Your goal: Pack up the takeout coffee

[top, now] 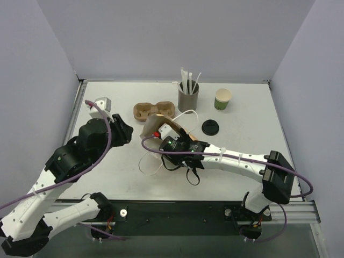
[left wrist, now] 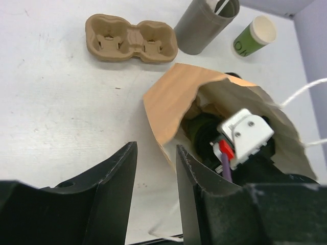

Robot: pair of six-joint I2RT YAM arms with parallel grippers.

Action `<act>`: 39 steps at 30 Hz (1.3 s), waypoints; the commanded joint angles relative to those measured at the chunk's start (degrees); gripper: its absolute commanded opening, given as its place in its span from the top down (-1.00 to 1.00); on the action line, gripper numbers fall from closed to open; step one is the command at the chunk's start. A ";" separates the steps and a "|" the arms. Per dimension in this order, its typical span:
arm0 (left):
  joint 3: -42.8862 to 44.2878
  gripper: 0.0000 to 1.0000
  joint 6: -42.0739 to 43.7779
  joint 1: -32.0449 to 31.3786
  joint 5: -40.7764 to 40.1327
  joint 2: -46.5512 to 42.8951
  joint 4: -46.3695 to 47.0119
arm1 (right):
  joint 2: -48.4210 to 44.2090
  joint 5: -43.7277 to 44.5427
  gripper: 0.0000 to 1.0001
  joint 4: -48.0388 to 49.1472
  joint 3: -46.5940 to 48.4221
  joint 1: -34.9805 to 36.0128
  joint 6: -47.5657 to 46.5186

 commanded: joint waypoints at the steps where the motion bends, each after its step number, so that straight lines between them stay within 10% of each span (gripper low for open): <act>1: 2.81 0.08 12.61 9.30 22.46 4.98 3.15 | -4.03 -3.52 0.03 1.07 -6.26 0.70 -1.88; 14: 2.98 0.08 21.33 19.87 52.69 8.50 7.56 | -7.38 -3.79 0.02 3.44 -11.20 1.05 -4.17; 39: 0.97 0.02 28.37 15.30 46.21 13.07 -0.44 | -5.80 -0.45 0.03 1.42 -13.57 4.13 -4.79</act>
